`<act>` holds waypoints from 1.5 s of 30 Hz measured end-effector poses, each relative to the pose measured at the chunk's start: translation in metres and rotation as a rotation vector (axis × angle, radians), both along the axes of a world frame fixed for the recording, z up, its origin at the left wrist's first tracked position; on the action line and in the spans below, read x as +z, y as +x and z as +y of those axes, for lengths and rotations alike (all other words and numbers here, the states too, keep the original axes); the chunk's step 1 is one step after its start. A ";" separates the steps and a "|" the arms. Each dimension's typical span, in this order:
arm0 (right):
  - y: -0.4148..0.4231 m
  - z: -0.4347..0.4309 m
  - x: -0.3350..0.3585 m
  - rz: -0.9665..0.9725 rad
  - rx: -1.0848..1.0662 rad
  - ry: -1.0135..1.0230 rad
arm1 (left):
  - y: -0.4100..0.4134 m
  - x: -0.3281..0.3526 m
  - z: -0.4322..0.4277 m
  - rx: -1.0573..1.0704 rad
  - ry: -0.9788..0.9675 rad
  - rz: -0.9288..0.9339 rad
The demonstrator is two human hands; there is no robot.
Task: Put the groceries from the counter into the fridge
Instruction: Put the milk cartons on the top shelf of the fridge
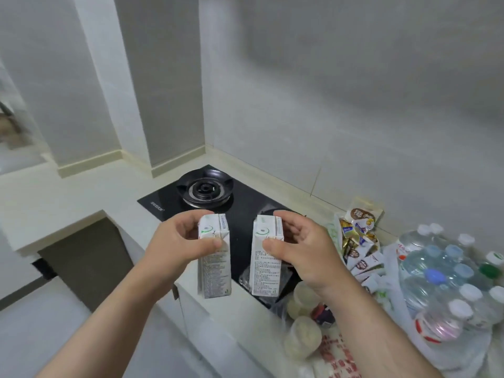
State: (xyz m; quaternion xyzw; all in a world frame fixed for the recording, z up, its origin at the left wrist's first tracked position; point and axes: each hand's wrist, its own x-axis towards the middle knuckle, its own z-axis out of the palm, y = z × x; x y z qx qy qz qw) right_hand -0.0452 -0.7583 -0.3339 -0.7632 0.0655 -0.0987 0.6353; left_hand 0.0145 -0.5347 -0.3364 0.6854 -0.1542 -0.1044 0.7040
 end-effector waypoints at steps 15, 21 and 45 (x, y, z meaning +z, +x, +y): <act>0.034 0.158 0.015 -0.028 0.312 0.017 | -0.026 0.007 0.176 0.308 0.022 0.001; 0.044 0.217 0.024 -0.035 0.518 0.010 | -0.050 0.014 0.228 0.436 0.008 -0.034; 0.155 0.401 0.025 0.000 1.308 0.085 | -0.084 0.032 0.326 1.168 0.105 0.010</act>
